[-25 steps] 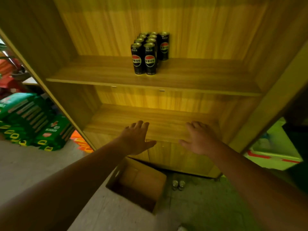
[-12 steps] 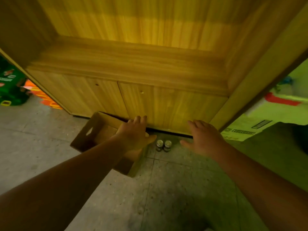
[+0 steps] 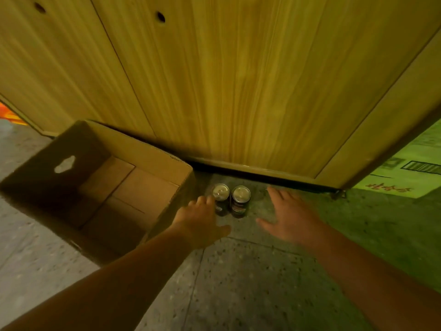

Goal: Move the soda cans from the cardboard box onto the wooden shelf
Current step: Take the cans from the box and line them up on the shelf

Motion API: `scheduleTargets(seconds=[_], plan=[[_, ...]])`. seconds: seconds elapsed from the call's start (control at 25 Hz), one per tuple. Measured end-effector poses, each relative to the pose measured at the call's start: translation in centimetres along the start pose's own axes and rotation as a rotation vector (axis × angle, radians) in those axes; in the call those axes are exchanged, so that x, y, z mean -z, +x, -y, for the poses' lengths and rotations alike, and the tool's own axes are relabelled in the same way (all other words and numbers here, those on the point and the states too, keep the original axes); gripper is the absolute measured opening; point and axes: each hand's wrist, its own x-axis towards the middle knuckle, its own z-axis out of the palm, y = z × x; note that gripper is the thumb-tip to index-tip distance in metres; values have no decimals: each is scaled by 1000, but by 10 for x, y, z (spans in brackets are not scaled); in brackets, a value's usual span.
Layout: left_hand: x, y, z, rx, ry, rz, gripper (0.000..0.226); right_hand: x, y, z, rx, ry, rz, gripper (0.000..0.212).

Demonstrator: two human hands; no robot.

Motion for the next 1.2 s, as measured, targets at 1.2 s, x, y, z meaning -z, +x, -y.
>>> scheduleTargets(seconds=[1.2], plan=[[123,-35,-19,17,-975,-354,59,134,-8,30,49,820,-24,60]])
